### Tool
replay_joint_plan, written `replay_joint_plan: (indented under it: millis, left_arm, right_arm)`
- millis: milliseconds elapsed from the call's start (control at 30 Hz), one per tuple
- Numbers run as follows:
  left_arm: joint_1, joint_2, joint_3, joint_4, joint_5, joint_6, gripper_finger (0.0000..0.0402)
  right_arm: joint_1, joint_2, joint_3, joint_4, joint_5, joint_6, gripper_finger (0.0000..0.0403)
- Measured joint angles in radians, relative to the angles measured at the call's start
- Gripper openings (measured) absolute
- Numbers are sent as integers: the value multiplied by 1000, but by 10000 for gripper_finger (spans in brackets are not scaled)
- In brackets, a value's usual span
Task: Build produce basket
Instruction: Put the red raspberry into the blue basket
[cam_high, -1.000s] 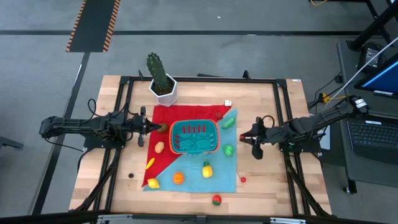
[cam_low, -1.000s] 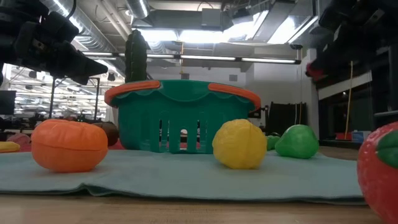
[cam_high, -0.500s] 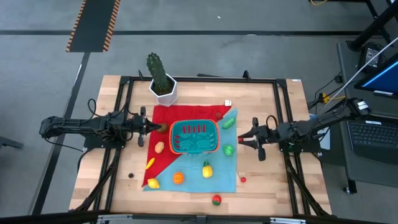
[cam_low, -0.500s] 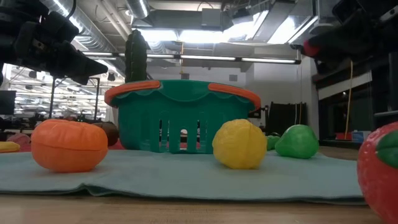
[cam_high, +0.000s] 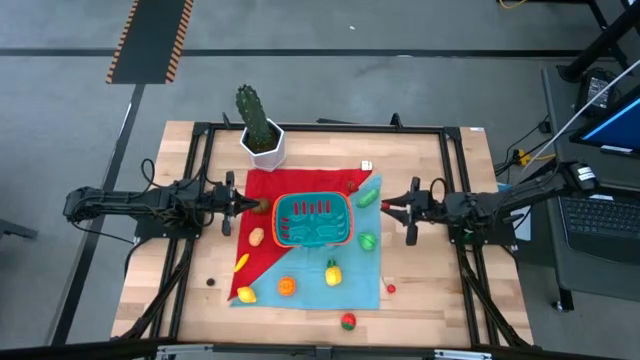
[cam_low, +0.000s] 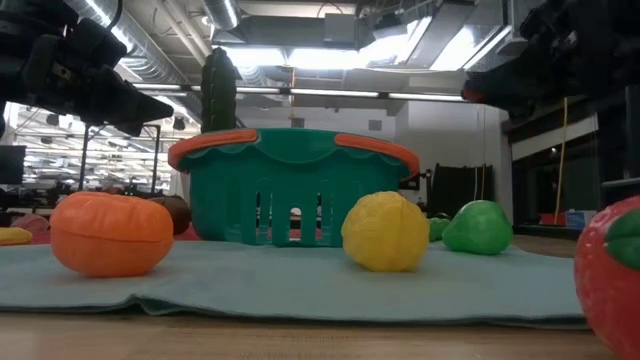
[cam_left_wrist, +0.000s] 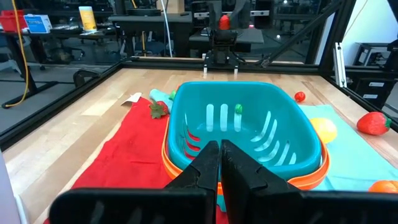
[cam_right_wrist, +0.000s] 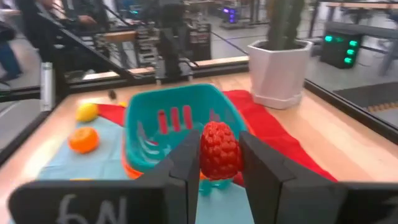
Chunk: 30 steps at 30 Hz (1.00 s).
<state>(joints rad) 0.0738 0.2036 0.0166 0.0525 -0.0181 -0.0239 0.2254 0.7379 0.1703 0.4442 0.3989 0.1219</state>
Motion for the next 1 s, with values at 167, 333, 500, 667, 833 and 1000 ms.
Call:
replay_joint_plan:
  millis: [167, 333, 500, 667, 833, 1000]
  left_arm:
    - [0, 0, 0, 0, 0, 0, 8]
    - [0, 0, 0, 0, 0, 0, 8]
    - [0, 0, 0, 0, 0, 0, 8]
    - [0, 0, 0, 1, 0, -6, 8]
    - [0, 0, 0, 8, 0, -20, 8]
    - [0, 0, 0, 8, 0, -21, 8]
  right_arm:
    - [-32, 28, 1, 5, -7, 4, 95]
    - [-69, 87, 49, 14, -76, -4, 95]
    - [-116, 179, 141, -29, -158, -52, 95]
    - [-170, 281, 204, -14, -232, -53, 95]
    - [-228, 402, 296, -14, -348, -81, 95]
    - [-278, 539, 392, 28, -469, -131, 95]
